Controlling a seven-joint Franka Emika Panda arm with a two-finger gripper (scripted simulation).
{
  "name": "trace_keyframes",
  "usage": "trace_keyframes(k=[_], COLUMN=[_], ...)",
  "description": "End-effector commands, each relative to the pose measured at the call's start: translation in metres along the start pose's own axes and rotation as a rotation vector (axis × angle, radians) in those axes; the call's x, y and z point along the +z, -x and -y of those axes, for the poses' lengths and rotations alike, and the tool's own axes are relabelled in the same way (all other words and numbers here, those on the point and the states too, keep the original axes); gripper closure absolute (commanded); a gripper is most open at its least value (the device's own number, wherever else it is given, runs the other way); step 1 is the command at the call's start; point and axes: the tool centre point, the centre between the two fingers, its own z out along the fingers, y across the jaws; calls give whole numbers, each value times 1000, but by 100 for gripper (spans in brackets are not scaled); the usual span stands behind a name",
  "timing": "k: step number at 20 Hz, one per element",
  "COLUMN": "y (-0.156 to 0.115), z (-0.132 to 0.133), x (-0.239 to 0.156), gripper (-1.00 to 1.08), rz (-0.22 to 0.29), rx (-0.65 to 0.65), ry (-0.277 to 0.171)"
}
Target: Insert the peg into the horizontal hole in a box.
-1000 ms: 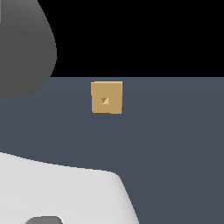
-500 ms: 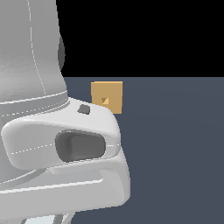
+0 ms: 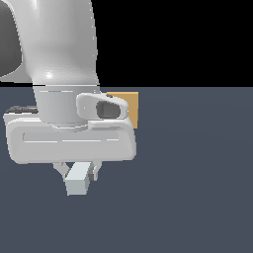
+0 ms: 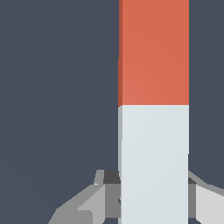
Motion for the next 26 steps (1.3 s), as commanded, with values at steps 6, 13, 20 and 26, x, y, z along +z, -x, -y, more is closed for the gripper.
trace_keyframes(k=[6,13,20,26], y=[-75,-144,-201,-231], z=[-8,-20,-34,-43], x=[-9,-16,-23,-26], gripper=[108,108,108,108], rz=[0,1,1,1], rx=[50,96,133,154], ry=[2,2,2,2])
